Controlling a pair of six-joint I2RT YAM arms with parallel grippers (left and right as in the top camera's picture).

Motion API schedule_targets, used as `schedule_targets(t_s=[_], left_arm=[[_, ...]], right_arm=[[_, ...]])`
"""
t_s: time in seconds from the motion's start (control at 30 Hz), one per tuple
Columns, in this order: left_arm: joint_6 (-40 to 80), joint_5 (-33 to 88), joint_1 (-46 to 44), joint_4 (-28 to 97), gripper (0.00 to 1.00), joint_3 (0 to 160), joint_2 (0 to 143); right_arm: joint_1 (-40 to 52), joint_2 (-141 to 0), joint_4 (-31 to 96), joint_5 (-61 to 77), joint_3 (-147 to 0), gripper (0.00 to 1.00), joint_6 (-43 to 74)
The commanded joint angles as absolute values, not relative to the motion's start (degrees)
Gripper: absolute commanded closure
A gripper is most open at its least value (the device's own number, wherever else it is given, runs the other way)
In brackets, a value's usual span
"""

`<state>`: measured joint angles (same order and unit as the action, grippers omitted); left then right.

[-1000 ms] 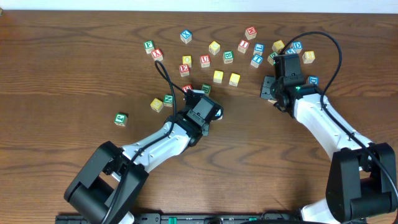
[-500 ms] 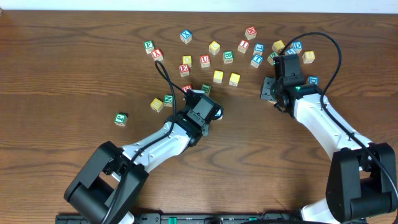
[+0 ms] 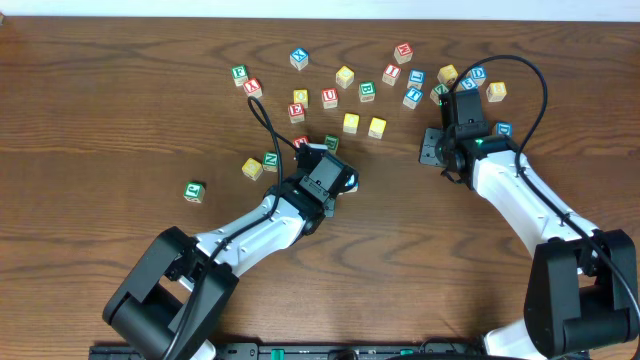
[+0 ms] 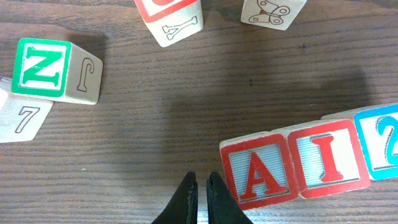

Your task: Spell out AI2

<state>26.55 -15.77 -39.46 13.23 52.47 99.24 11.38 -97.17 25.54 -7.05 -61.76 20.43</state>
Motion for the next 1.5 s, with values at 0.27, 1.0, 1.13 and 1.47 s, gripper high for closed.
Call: schedule_targets(t_s=[0.27, 1.0, 1.13, 1.47], left_arm=[[25.1, -17.1, -39.16, 13.21, 0.93, 51.81, 99.88], [26.04, -20.23, -32.75, 22.15, 0.93, 51.92, 87.26], [22.39, -20.21, -29.78, 22.7, 0.93, 51.99, 76.82], [16.03, -15.64, -20.93, 32.23, 0.92, 52.03, 58.81]], right_arm=[[11.33, -97.62, 26.28, -6.9, -61.47, 0.53, 21.17], [11.35, -97.6, 26.0, -5.15, -61.49, 0.54, 20.67], [11.38, -96.2, 26.37, -4.29, -61.71, 0.59, 18.35], [13.28, -73.95, 29.65, -4.32, -62.57, 0.28, 11.55]])
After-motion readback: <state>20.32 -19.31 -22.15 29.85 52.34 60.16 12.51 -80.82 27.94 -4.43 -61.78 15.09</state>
